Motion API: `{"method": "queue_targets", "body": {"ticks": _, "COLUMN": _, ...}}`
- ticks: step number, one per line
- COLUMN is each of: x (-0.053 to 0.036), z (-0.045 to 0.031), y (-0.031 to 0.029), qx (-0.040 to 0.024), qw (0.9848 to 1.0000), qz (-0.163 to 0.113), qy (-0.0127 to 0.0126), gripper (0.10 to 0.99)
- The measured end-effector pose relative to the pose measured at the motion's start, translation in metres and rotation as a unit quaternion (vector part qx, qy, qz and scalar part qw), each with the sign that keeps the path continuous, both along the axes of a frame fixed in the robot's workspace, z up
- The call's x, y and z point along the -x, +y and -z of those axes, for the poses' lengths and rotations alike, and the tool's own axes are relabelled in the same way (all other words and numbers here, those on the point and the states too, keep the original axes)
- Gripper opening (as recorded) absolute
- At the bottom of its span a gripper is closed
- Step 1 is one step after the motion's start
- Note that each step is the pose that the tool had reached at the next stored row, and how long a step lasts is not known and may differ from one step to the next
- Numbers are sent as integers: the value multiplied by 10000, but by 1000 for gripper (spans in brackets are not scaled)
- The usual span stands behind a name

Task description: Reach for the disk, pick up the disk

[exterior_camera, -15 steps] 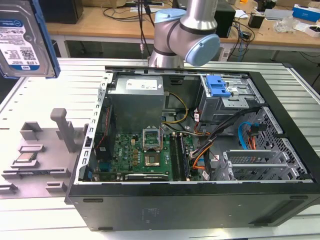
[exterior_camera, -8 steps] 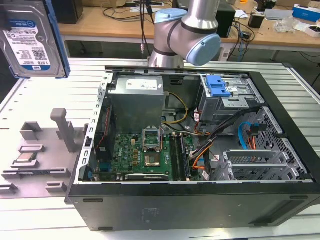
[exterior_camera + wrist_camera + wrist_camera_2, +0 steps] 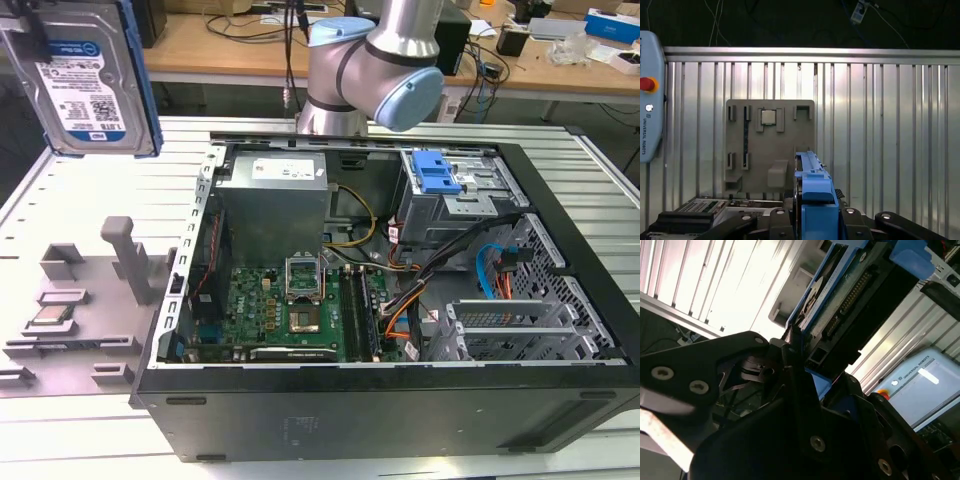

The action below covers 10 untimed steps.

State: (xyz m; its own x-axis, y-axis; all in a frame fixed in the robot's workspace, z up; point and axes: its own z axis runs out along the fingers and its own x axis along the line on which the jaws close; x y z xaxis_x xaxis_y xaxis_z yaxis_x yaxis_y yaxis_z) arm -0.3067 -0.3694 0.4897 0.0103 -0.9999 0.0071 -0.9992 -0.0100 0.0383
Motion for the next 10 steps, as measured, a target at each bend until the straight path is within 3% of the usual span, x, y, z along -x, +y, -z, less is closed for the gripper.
{"method": "queue_targets", "body": {"ticks": 5, "x": -154, "z": 0, "y": -1, "qx": 0, "qw": 10000, "qz": -1, "qy": 0, "gripper": 369}}
{"method": "queue_targets", "body": {"ticks": 7, "x": -305, "z": 1, "y": 0, "qx": -1, "qw": 10000, "qz": 0, "qy": 0, "gripper": 369}}
{"method": "queue_targets", "body": {"ticks": 10, "x": -445, "z": 0, "y": 0, "qx": 0, "qw": 10000, "qz": 0, "qy": 0, "gripper": 369}}
